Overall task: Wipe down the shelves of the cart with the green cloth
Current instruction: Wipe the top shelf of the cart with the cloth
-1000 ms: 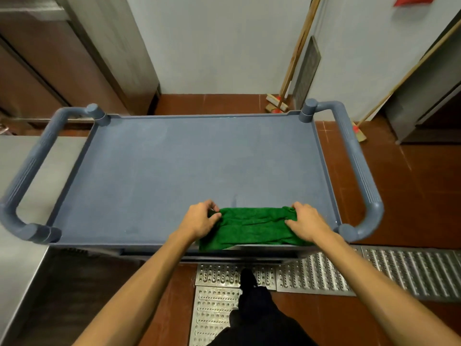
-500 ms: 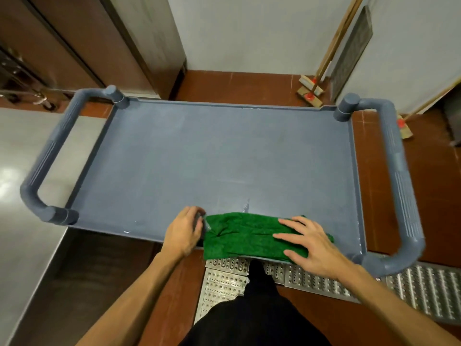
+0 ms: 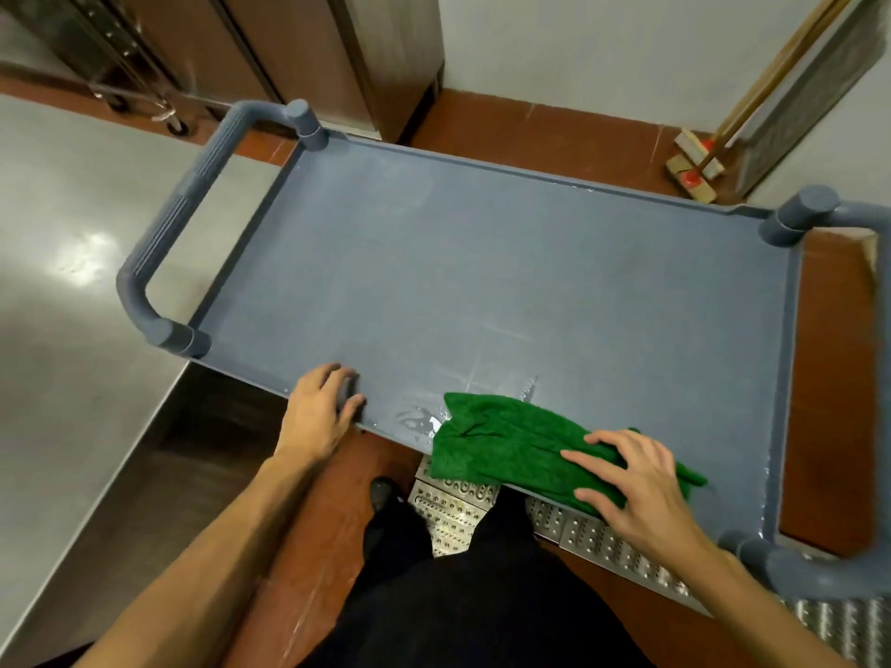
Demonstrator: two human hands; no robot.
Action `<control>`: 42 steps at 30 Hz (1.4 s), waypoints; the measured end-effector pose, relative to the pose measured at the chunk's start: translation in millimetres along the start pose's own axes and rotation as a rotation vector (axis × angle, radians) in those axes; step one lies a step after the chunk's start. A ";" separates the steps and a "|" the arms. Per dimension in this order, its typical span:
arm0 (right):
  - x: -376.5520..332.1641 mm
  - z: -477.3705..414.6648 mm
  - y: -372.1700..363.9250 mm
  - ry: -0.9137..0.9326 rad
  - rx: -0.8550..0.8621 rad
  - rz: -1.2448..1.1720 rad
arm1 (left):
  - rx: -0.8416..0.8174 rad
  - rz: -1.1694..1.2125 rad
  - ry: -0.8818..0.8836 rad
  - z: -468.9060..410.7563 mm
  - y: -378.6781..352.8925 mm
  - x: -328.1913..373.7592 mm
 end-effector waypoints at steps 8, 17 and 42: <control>-29.1 -16.7 1.0 -0.002 -0.011 0.028 | -0.265 0.087 -0.052 -13.6 7.2 -53.8; -61.6 -38.8 -10.6 -0.019 -0.070 0.038 | -0.247 0.033 -0.125 -26.9 4.5 -54.5; -175.6 -164.3 -104.0 0.158 -0.142 0.023 | -0.195 0.161 -0.026 -25.0 3.2 -66.8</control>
Point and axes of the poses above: each hand's wrist, its own z-axis away from the middle knuckle, its own y-axis out of the back of the hand, x = y × z, the point moved 9 cm from there along -z, towards the middle knuckle, and after that the axes turned 8 degrees about -z, right-handed, at the moved point
